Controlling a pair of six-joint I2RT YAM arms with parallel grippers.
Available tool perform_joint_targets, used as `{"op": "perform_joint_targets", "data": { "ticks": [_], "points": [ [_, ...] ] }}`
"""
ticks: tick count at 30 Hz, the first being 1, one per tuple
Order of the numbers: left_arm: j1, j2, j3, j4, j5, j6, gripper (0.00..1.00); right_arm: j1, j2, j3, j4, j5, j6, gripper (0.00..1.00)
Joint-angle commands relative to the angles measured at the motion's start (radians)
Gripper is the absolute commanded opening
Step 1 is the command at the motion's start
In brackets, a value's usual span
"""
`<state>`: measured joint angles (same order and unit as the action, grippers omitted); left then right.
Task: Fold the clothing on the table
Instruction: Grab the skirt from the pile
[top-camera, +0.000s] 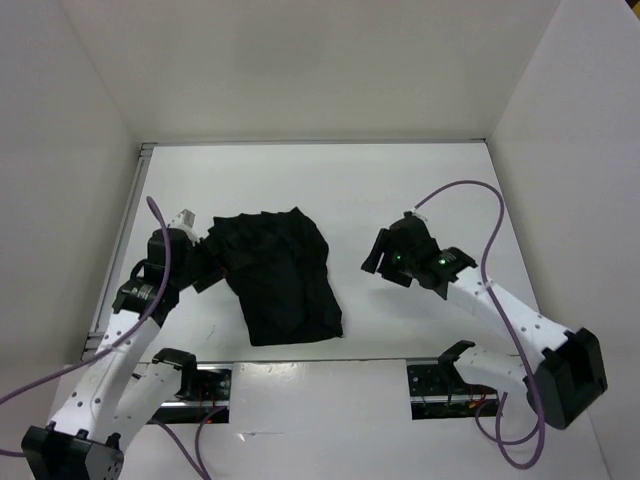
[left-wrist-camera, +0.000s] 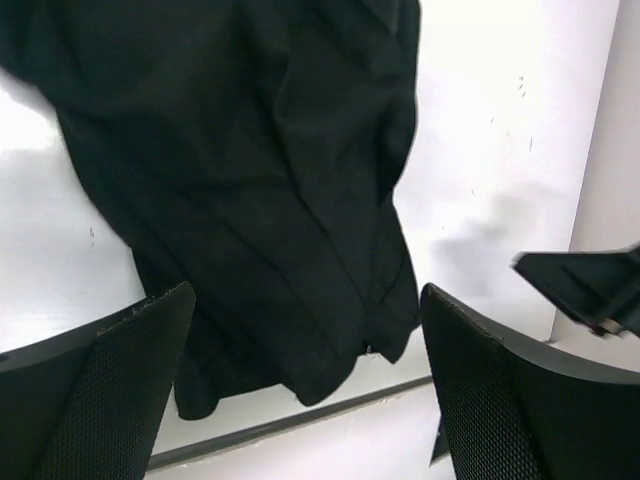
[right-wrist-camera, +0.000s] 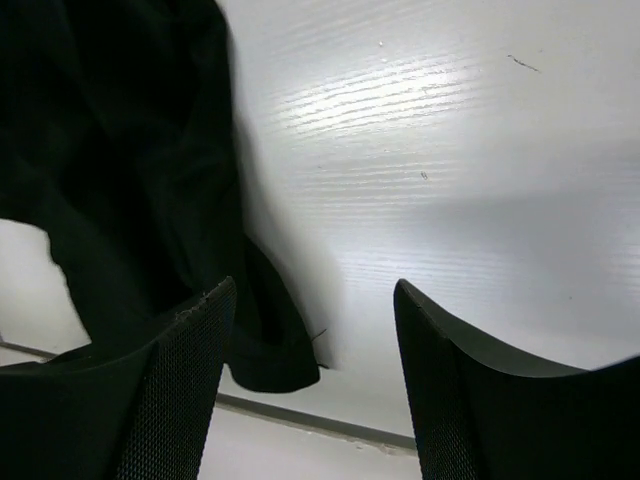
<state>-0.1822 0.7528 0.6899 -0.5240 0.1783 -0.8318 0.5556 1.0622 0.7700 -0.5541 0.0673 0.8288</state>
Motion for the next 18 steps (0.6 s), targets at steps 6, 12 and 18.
{"op": "perform_joint_targets", "data": {
  "ticks": [6,12,18],
  "points": [
    [-0.053,0.336,0.155,-0.071,0.106,0.088,0.74,0.006,0.277,0.11,0.005,-0.046,-0.06,0.7],
    [-0.122,0.412,0.203,-0.163,0.039,-0.001,0.85,0.017,0.332,0.164,-0.015,-0.046,-0.069,0.7],
    [-0.181,0.413,0.07,-0.125,0.067,-0.154,0.85,0.017,0.352,0.195,-0.058,-0.046,-0.079,0.7]
  ]
}}
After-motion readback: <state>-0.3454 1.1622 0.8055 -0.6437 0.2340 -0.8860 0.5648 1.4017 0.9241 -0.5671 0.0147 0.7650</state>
